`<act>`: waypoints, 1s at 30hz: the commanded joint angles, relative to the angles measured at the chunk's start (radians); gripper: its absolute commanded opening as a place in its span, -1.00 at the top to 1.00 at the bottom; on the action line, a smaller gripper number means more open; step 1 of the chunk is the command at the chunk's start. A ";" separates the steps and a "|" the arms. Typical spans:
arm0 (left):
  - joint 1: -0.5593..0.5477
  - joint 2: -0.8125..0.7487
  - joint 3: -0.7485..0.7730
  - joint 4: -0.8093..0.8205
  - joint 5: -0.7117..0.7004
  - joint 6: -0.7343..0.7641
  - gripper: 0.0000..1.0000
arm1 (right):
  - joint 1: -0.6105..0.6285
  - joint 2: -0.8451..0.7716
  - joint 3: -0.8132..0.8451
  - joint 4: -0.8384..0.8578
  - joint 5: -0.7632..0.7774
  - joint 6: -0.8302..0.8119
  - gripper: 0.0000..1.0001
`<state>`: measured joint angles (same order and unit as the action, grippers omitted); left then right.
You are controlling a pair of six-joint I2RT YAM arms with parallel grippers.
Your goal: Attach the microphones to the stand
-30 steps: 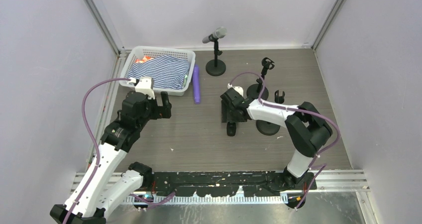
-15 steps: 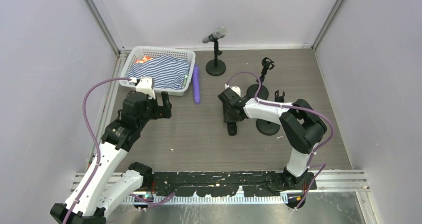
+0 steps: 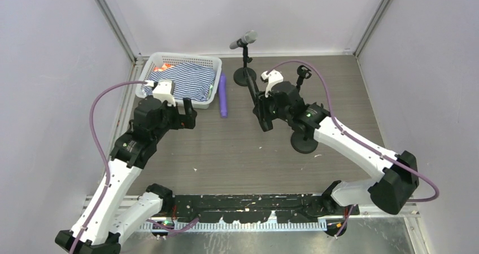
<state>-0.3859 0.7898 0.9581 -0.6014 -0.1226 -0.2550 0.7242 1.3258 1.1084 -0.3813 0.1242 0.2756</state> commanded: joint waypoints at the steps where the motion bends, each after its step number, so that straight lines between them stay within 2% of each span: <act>1: 0.001 -0.007 0.106 0.019 0.060 0.055 -0.99 | 0.000 -0.046 0.040 0.070 -0.044 -0.197 0.98; 8: 0.001 0.013 0.193 0.039 0.183 0.048 -0.99 | 0.009 -0.176 -0.006 0.143 -0.074 -0.494 0.99; 13: 0.001 0.043 0.243 0.060 0.257 0.045 -0.99 | 0.020 -0.240 -0.015 0.114 -0.214 -0.698 0.99; 18: 0.001 0.081 0.296 0.074 0.336 0.038 -0.99 | 0.084 -0.261 -0.043 0.078 -0.270 -1.009 0.99; 21: 0.001 0.088 0.317 0.077 0.400 0.037 -0.99 | 0.146 -0.267 -0.068 0.059 -0.223 -1.171 0.99; 25: 0.001 0.079 0.306 0.085 0.488 0.039 -0.99 | 0.225 -0.282 -0.139 0.120 -0.136 -1.381 0.99; 30: -0.001 0.100 0.271 0.088 0.676 0.017 -0.91 | 0.292 -0.270 -0.167 0.215 -0.083 -1.546 0.98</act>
<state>-0.3859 0.8818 1.2366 -0.5568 0.3607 -0.2272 0.9779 1.0714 0.9333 -0.3023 -0.0296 -1.0527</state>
